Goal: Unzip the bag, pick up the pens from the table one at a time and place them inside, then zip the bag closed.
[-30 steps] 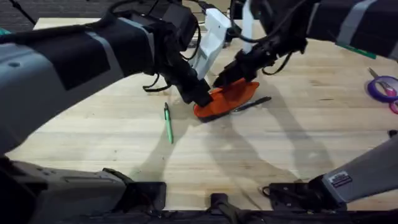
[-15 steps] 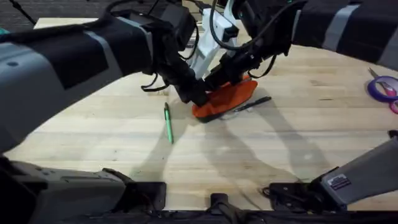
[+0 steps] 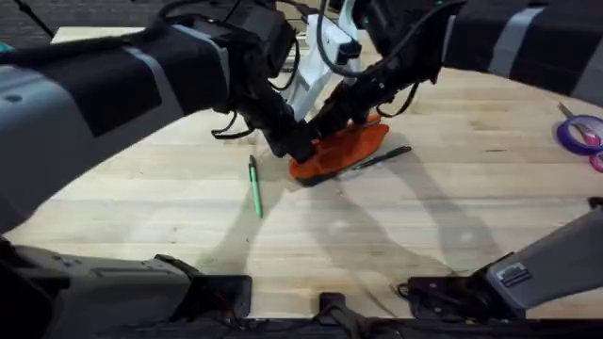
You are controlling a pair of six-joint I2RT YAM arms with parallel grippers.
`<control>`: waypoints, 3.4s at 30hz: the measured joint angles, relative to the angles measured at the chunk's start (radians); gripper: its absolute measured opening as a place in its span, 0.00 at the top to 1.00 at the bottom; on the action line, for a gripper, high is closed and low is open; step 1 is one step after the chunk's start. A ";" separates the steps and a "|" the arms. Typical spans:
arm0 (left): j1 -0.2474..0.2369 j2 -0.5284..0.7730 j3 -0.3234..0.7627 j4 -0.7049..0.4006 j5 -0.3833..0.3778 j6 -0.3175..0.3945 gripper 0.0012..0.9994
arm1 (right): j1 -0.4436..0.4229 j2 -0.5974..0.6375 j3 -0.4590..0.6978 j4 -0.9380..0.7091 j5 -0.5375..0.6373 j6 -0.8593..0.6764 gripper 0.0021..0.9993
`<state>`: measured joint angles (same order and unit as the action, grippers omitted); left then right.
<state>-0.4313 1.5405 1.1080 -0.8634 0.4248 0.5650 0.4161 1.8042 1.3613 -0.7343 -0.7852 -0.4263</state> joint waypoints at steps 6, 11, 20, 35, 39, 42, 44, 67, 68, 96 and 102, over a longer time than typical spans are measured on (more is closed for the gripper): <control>-0.010 -0.001 0.000 0.003 0.004 0.004 0.96 | -0.070 -0.011 0.014 -0.098 -0.010 -0.021 0.00; -0.010 -0.001 0.000 0.012 0.001 0.003 0.96 | -0.098 -0.080 0.017 -0.193 -0.011 -0.088 0.00; -0.010 -0.001 0.000 0.020 0.000 0.003 0.96 | -0.189 -0.214 0.027 -0.237 0.024 -0.190 0.00; -0.010 -0.001 0.000 0.046 0.002 -0.001 0.01 | -0.256 -0.391 0.028 -0.285 0.223 -0.340 0.00; -0.010 -0.001 0.000 0.050 0.002 -0.001 0.01 | -0.256 -0.423 0.028 -0.285 0.253 -0.405 0.00; -0.010 -0.001 0.000 0.053 0.002 -0.001 0.01 | -0.256 -0.440 0.029 -0.285 0.272 -0.442 0.00; -0.010 -0.001 0.000 0.054 0.002 -0.001 0.01 | -0.256 -0.443 0.029 -0.284 0.286 -0.457 0.00; 0.090 -0.275 0.008 -0.072 -0.003 0.000 0.01 | -0.215 -0.443 0.095 -0.276 0.323 -0.708 0.01; 0.097 -0.282 0.008 -0.077 -0.003 0.000 0.00 | -0.206 -0.443 0.095 -0.269 0.323 -0.735 0.01; 0.116 -0.578 0.008 -0.175 -0.003 0.035 0.00 | -0.132 -0.329 0.097 -0.336 0.363 -1.019 0.00; 0.116 -0.582 0.008 -0.177 -0.003 0.038 0.00 | -0.131 -0.329 0.097 -0.356 0.371 -1.022 0.24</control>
<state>-0.3153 0.9585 1.1160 -1.0403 0.4221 0.6029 0.2852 1.4750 1.4586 -1.0906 -0.4145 -1.4480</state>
